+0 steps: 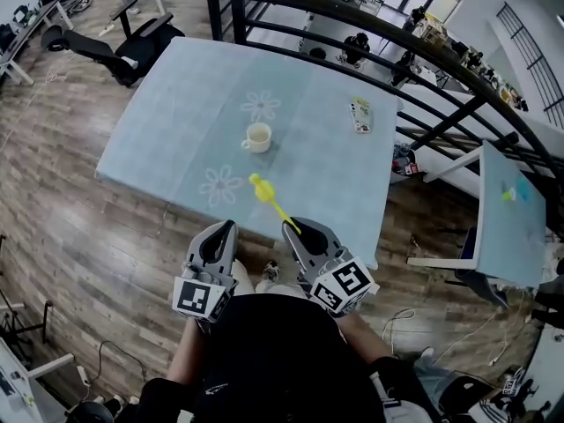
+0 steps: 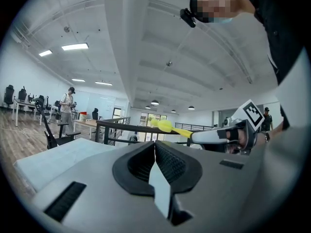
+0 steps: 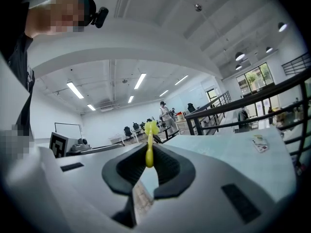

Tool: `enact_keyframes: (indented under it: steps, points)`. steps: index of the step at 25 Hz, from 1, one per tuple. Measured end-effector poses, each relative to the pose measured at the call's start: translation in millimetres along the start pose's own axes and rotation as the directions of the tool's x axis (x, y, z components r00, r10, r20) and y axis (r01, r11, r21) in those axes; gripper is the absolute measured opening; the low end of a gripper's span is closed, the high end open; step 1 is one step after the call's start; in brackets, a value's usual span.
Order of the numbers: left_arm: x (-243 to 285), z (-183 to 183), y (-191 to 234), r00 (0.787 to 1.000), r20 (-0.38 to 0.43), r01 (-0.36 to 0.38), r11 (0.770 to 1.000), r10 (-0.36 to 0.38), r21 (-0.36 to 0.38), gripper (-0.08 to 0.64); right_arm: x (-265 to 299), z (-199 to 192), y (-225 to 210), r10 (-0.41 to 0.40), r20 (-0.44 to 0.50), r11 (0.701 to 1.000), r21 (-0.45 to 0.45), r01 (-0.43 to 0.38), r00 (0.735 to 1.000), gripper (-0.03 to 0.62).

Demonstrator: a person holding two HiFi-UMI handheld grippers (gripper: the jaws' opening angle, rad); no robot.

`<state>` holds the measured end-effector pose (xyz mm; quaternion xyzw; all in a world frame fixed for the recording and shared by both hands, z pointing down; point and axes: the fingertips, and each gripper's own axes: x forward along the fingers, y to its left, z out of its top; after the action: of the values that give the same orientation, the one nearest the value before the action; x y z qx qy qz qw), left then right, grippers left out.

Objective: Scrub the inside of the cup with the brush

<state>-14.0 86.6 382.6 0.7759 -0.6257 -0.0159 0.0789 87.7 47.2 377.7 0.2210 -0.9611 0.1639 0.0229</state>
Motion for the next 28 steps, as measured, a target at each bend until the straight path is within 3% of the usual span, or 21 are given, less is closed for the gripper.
enact_keyframes:
  steps: [8, 19, 28]
  points:
    - [60, 9, 12, 0.993, -0.036, 0.111, 0.994, -0.11, 0.023, 0.015, -4, 22, -50, -0.157, 0.001, 0.987, 0.017, 0.157, 0.988, 0.038]
    - [149, 4, 76, 0.966, -0.1, 0.241, 0.97, -0.237, 0.03, 0.015, 61, 41, -91, -0.31, 0.007, 0.95, 0.031, 0.309, 0.951, 0.038]
    - [181, -39, 123, 0.93, -0.217, 0.31, 0.95, -0.298, 0.025, 0.015, 97, 43, -99, -0.415, 0.003, 0.91, 0.024, 0.415, 0.91, 0.038]
